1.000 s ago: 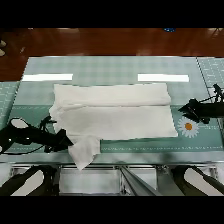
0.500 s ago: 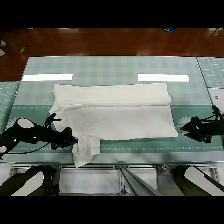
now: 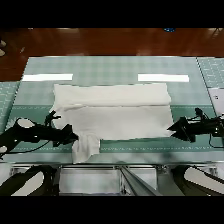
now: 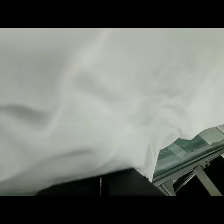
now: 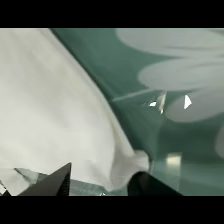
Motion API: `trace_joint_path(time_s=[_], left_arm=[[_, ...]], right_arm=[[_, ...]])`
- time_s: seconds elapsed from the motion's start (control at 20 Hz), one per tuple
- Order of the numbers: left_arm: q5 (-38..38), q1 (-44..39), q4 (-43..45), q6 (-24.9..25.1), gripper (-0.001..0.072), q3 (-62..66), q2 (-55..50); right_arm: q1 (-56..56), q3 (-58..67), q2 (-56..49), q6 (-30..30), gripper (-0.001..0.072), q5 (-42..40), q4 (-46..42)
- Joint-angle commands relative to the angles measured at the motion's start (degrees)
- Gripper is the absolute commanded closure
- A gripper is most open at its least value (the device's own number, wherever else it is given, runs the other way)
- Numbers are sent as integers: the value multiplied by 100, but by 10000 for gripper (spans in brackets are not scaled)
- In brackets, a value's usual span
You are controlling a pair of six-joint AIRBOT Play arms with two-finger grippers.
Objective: Fold the shirts.
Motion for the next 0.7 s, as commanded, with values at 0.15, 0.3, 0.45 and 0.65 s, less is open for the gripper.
trace_joint_path(time_s=[0.15,0.3,0.45,0.65], left_arm=[[-127,260,-131,251,687,420,17],[-573,570,-138,341,687,990,15],[-551,645,-136,448,687,1523,-20],[-87,645,-358,431,687,2369,-525]], right_arm=[[348,221,-229,-656,689,-160,472],[345,649,-50,-629,689,44,396],[431,1056,17,-671,689,-44,966],[914,1803,-284,-553,689,-422,1032]])
